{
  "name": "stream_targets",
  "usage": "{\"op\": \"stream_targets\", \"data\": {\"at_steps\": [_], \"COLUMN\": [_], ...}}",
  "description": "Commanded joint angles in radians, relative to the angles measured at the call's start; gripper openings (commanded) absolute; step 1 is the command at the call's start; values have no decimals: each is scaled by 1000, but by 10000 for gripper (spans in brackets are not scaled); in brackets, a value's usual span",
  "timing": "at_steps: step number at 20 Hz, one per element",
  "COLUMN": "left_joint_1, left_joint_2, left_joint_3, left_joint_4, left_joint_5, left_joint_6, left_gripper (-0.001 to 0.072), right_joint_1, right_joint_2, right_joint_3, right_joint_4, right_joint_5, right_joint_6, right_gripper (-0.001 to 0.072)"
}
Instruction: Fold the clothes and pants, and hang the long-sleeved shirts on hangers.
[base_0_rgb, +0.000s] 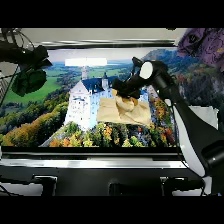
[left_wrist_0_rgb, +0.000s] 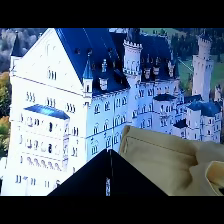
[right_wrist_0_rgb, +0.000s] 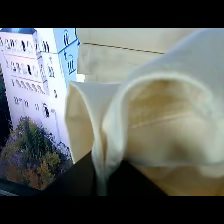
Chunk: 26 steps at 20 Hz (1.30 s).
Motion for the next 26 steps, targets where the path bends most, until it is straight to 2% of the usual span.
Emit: {"op": "stream_targets", "data": {"at_steps": [1, 4, 5, 6, 7, 8, 10, 13, 15, 18, 20, 22, 26], "left_joint_1": [16, 16, 16, 16, 16, 16, 16, 16, 16, 16, 16, 16, 16], "left_joint_2": [5, 5, 5, 5, 5, 5, 5, 5, 5, 5, 5, 5, 5], "left_joint_3": [-14, -41, -44, -46, -46, -46, -46, -46, -45, -45, -45, -45, -45], "left_joint_4": [3, 2, 3, 3, 3, 3, 3, 3, 3, 3, 3, 3, 3], "left_joint_5": [-8, -9, -9, -9, -8, -8, -8, -8, -8, -8, -8, -8, -8], "left_joint_6": [4, 4, 4, 4, 4, 4, 4, 4, 3, 4, 4, 4, 4], "left_gripper": [20, 19, 19, 20, 20, 20, 20, 20, 20, 20, 20, 20, 20], "right_joint_1": [37, 50, 51, 50, 50, 47, 47, -5, -119, -360, -523, -679, -838], "right_joint_2": [-66, -108, -117, -121, -117, -108, -65, 17, 80, 137, 138, 136, 136], "right_joint_3": [1, 1, 1, 1, 1, 2, 13, 64, 70, 69, 35, -89, -431], "right_joint_4": [16, 63, 80, 107, 125, 140, 136, 71, 73, 81, 150, 305, 488], "right_joint_5": [-56, -89, -105, -119, -133, -140, -138, -30, 70, 233, 279, 270, 165], "right_joint_6": [21, 13, 12, 6, 1, -13, -77, -120, -187, -357, -472, -578, -745], "right_gripper": [31, 45, 186, 417, 617, 661, 661, 662, 670, 680, 680, 680, 677]}}
